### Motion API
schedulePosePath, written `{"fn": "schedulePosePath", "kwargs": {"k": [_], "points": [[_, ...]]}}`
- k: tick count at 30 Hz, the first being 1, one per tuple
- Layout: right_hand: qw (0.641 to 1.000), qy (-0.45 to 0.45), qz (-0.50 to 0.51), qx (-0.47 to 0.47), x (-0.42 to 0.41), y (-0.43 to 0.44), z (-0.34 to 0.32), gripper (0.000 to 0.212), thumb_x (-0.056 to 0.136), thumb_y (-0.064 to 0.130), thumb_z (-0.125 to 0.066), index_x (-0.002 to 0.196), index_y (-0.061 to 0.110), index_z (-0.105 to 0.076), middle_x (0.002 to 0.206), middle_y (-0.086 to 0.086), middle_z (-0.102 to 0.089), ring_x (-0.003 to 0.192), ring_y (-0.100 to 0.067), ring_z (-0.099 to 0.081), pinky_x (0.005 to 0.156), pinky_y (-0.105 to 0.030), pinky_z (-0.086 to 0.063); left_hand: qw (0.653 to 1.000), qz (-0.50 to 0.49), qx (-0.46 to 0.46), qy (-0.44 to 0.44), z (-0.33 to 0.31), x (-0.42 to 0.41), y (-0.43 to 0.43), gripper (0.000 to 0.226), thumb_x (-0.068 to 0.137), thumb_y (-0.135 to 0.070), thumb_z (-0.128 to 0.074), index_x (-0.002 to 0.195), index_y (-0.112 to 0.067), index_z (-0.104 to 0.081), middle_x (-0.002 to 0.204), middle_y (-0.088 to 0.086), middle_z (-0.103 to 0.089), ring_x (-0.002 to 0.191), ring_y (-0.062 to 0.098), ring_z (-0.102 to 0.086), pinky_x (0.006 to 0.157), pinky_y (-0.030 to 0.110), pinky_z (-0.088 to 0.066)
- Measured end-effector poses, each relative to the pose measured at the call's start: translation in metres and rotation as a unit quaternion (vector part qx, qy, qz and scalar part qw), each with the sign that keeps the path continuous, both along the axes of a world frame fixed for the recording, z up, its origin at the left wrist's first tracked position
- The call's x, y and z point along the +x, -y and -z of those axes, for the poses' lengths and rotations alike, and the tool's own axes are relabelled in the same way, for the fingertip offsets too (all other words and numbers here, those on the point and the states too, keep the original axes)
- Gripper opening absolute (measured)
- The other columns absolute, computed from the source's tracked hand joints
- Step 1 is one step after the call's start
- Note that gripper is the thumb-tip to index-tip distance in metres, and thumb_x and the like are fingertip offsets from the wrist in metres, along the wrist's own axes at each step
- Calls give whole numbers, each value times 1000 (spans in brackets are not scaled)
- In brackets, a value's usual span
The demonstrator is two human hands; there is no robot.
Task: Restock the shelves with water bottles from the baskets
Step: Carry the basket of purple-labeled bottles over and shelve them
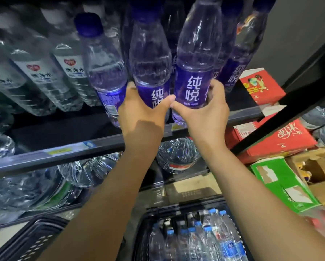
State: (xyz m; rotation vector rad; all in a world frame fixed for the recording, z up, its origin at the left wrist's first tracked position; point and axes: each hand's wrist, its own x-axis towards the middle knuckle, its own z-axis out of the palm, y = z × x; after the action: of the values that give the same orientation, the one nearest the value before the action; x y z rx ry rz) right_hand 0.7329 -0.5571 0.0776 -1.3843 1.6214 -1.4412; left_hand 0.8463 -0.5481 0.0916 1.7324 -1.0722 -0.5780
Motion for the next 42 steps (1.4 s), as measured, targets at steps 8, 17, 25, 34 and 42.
{"fn": "schedulePosePath", "kwargs": {"k": [8,17,25,34,42], "points": [[999,-22,-19,-17,-3,12,9,70,61,25,-91,116,17,-49,101,9,-66,88,1,-63,73,-10,-47,999,-13,-37,-20,12,-2,-2,63,73,-39,-81,124,-15,-54,105,-6,-68,96,12,-65,93,32,-51],[997,-60,-31,42,-5,14,28,63,63,26,-90,107,20,-46,90,16,-58,79,2,-58,66,-4,-43,997,9,-35,66,29,3,-9,63,76,-38,-79,124,-6,-52,96,2,-66,76,16,-59,74,18,-44],[993,-80,-33,80,3,13,25,69,69,28,-86,122,17,-43,104,6,-55,107,-19,-53,80,-23,-45,991,13,29,133,26,7,-7,72,80,-47,-73,131,-3,-47,74,-1,-58,60,5,-50,62,17,-37],[976,-175,-40,124,0,19,14,71,70,34,-84,121,11,-41,111,-5,-60,105,-27,-58,87,-38,-52,992,17,38,116,25,12,-6,73,76,-52,-74,131,-11,-50,86,3,-68,77,22,-62,82,37,-52],[964,-201,-50,167,5,23,1,71,72,35,-83,120,3,-41,110,-13,-61,109,-30,-58,86,-36,-51,999,14,13,27,23,-3,-2,59,83,-29,-74,129,-7,-44,83,-3,-61,63,6,-53,71,24,-46]]}}
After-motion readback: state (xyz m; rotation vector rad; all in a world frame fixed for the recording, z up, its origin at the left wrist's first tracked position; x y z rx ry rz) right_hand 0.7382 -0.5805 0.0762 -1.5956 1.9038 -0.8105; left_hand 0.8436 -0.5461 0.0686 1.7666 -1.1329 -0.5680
